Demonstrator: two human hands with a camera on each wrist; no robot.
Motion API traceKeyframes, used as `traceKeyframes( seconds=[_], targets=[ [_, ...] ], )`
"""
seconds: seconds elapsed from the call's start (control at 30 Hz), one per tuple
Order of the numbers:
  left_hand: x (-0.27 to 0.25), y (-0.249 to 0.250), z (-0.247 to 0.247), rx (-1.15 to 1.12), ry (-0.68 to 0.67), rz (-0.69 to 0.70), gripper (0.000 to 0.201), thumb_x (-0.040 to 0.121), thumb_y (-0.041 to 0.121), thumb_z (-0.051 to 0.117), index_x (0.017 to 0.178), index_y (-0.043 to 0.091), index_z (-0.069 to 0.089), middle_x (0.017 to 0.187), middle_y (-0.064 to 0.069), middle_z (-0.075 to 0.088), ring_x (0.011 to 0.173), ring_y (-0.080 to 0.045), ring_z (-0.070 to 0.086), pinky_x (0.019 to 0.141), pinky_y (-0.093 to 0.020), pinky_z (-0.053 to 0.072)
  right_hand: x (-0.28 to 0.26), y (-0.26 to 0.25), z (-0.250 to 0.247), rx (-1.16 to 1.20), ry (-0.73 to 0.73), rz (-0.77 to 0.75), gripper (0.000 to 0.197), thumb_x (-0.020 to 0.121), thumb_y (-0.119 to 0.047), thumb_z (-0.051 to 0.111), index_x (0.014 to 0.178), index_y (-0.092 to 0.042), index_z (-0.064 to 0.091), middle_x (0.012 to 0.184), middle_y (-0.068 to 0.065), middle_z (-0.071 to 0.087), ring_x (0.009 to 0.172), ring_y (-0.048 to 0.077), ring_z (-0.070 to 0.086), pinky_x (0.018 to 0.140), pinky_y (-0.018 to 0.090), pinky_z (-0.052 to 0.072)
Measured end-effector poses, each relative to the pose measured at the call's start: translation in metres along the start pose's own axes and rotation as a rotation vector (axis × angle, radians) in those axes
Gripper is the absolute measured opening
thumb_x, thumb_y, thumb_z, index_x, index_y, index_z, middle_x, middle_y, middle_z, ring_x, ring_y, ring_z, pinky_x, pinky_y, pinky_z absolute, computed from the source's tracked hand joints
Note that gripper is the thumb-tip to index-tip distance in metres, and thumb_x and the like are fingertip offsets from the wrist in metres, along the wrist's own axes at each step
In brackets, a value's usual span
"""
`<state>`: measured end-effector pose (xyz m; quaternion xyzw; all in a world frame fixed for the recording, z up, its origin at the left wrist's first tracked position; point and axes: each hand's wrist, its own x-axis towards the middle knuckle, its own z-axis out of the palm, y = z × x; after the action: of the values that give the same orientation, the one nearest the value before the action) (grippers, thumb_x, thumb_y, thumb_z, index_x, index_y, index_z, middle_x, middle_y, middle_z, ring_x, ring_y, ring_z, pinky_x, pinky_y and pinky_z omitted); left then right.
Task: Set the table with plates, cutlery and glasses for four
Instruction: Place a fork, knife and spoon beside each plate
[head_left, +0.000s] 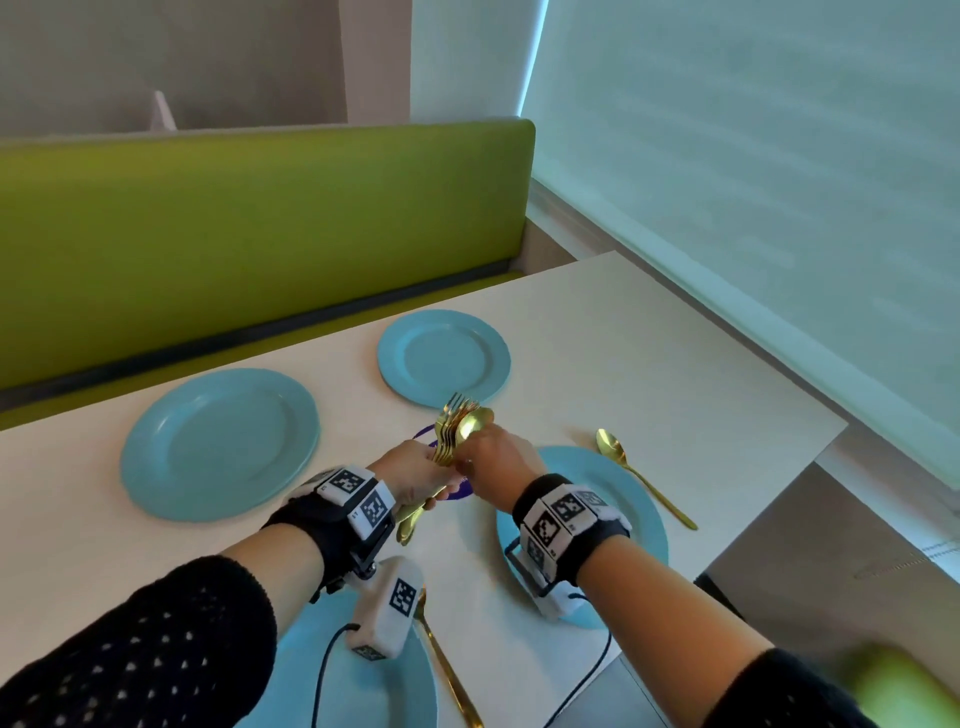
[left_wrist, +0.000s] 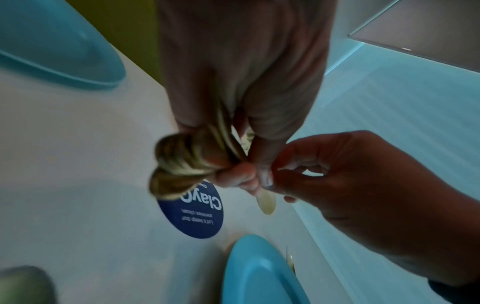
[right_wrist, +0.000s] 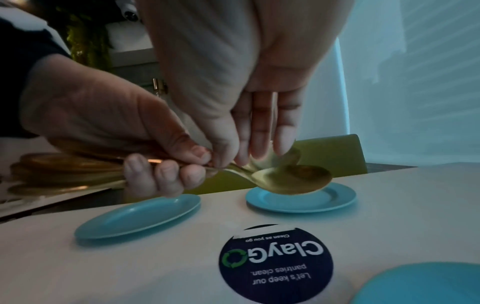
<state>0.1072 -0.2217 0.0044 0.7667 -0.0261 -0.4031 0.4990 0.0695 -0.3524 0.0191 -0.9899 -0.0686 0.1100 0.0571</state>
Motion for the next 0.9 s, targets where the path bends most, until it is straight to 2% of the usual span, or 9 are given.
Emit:
traceKeyframes(
  seconds=[0.1,0.23,0.4,0.5,0.57,0.67,0.77,0.9],
  targets=[
    [-0.015,-0.012,-0.016,-0.001,-0.023,0.014,0.012,0.087,0.006,0.062,0.075,0.007,0.059,0.071,-0.007,0.061,0.059,-0.014,0.051,0.052,-0.021,0.043,-0.003,-0.021,-0.004,-0.011,-0.059,-0.021,0.025,0.093,-0.019,0.049,0.109,-0.018,0.068,0.106,0.006,0.064,0.103,0.024,0.058,0.074,0.031,0.046],
    [-0.033,-0.022,-0.038,0.043,-0.032,0.060,0.014,0.088,0.004,0.060,0.076,0.010,0.057,0.072,-0.005,0.062,0.058,-0.012,0.053,0.047,-0.016,0.044,-0.003,-0.046,-0.008,0.004,-0.104,-0.056,0.027,0.093,-0.015,0.049,0.113,-0.023,0.066,0.108,0.003,0.066,0.103,0.022,0.059,0.072,0.029,0.042],
    [-0.039,-0.027,-0.060,0.048,-0.075,0.090,0.013,0.093,0.009,0.055,0.080,0.010,0.056,0.074,-0.005,0.061,0.061,-0.012,0.053,0.052,-0.018,0.043,0.009,-0.061,-0.012,0.059,-0.126,-0.054,0.022,0.093,-0.019,0.052,0.107,-0.021,0.068,0.106,0.003,0.066,0.101,0.021,0.060,0.077,0.032,0.048],
    [-0.033,-0.026,-0.071,-0.041,-0.029,0.085,0.021,0.099,0.016,0.045,0.081,0.010,0.052,0.074,-0.007,0.062,0.061,-0.014,0.053,0.052,-0.020,0.042,0.025,-0.058,-0.017,0.055,-0.150,-0.014,0.022,0.092,-0.020,0.052,0.105,-0.019,0.070,0.110,0.004,0.065,0.105,0.021,0.058,0.085,0.033,0.048],
    [-0.025,-0.024,-0.080,-0.128,0.031,0.063,0.025,0.102,0.021,0.038,0.083,0.008,0.048,0.074,-0.009,0.061,0.060,-0.015,0.053,0.051,-0.021,0.041,0.039,-0.050,-0.020,0.040,-0.163,0.003,0.023,0.092,-0.021,0.052,0.106,-0.018,0.070,0.109,0.004,0.065,0.105,0.022,0.057,0.089,0.034,0.049],
    [-0.009,-0.023,-0.095,-0.198,0.152,0.028,0.024,0.102,0.017,0.033,0.087,0.007,0.047,0.076,-0.008,0.059,0.061,-0.015,0.049,0.053,-0.022,0.040,0.068,-0.021,-0.025,0.105,-0.135,0.067,0.021,0.092,-0.021,0.054,0.106,-0.016,0.070,0.109,0.003,0.065,0.105,0.020,0.057,0.090,0.031,0.048],
    [0.010,-0.025,-0.112,-0.208,0.275,0.008,0.022,0.101,0.014,0.032,0.087,0.006,0.047,0.075,-0.007,0.058,0.061,-0.015,0.048,0.054,-0.022,0.040,0.101,0.024,-0.033,0.203,-0.045,0.217,0.019,0.092,-0.021,0.057,0.104,-0.016,0.070,0.111,0.004,0.067,0.106,0.021,0.059,0.093,0.029,0.046],
    [0.034,-0.029,-0.132,-0.239,0.363,-0.014,0.022,0.100,0.011,0.034,0.083,0.007,0.048,0.076,-0.009,0.059,0.061,-0.018,0.048,0.054,-0.024,0.040,0.143,0.084,-0.042,0.207,0.072,0.419,0.019,0.091,-0.019,0.057,0.102,-0.013,0.071,0.110,0.008,0.069,0.105,0.025,0.061,0.088,0.027,0.045]
  ],
)
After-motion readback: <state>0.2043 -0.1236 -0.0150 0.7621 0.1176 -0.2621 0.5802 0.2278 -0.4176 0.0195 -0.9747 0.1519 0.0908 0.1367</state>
